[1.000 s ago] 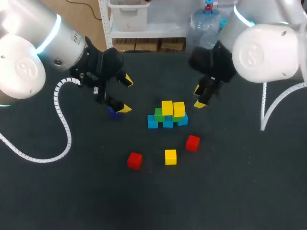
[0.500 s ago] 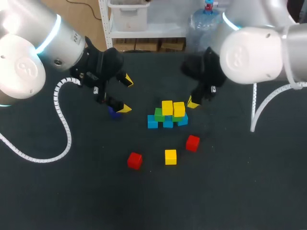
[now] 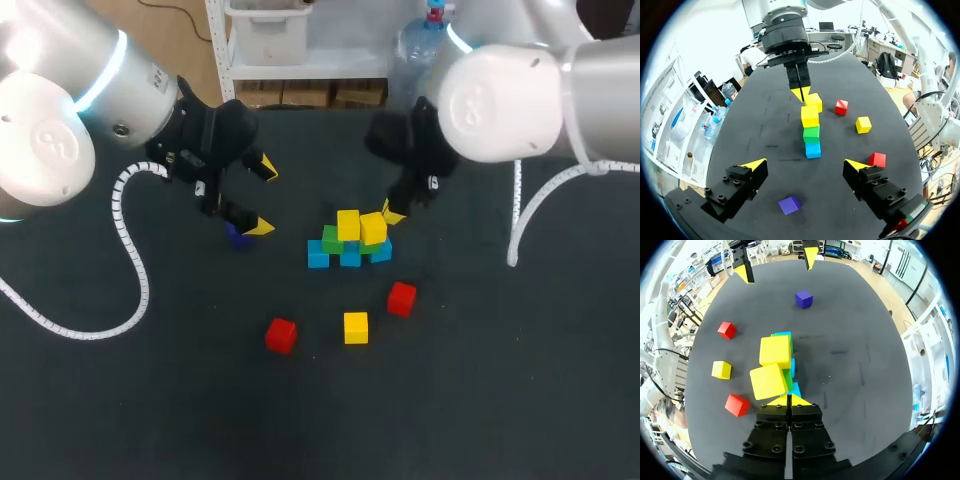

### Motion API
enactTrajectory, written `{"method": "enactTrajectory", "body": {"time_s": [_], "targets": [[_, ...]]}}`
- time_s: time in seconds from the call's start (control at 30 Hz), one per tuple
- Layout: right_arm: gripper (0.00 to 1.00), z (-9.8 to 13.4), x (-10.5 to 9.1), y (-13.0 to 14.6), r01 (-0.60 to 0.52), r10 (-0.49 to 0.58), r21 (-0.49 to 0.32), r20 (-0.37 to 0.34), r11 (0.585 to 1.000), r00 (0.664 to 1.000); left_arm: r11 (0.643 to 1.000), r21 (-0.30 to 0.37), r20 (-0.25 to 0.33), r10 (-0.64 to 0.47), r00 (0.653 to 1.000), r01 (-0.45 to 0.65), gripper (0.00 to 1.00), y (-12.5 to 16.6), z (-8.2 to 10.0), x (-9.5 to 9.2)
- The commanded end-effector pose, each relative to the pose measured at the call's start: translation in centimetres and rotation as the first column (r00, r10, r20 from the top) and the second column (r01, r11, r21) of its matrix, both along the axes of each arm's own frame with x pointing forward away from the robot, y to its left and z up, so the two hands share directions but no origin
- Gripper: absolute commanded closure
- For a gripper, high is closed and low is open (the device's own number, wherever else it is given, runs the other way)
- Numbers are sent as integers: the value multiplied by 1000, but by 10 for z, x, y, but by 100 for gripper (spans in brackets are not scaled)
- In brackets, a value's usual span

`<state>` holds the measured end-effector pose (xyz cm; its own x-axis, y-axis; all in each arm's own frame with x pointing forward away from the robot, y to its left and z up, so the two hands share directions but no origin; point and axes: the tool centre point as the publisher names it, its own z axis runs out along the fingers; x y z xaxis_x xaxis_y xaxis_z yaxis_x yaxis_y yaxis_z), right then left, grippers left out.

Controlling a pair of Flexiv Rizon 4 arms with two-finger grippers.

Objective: Place the blue cubes, place green cubes on the blue cubes, place the yellow cubes on the green cubes, then place the red cubes on the yellow cubes, and place purple cube on the red cubes.

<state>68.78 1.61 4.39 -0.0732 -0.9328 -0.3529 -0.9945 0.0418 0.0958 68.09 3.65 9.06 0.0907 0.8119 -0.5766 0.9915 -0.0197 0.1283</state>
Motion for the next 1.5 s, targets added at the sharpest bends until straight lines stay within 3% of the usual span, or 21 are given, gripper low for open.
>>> {"method": "enactTrajectory", "body": {"time_s": [0.03, 0.87, 1.13, 1.5], "targets": [[100, 1, 1, 0, 0, 0, -1, 0, 1000, 1000, 1000, -6, 2, -3, 1000, 3, 0, 2, -1, 0], [100, 3, -19, -23, 72, -72, -45, 2, 996, 997, 1000, -6, 2, -3, 1000, 3, 0, 2, -1, 0], [100, -1, -33, -19, 56, -57, -41, -18, 998, 998, 1000, -6, 2, -3, 1000, 3, 0, 2, -1, 0], [100, -3, -34, -14, 38, -38, -33, -22, 999, 999, 1000, -6, 2, -3, 1000, 3, 0, 2, -1, 0]]}}
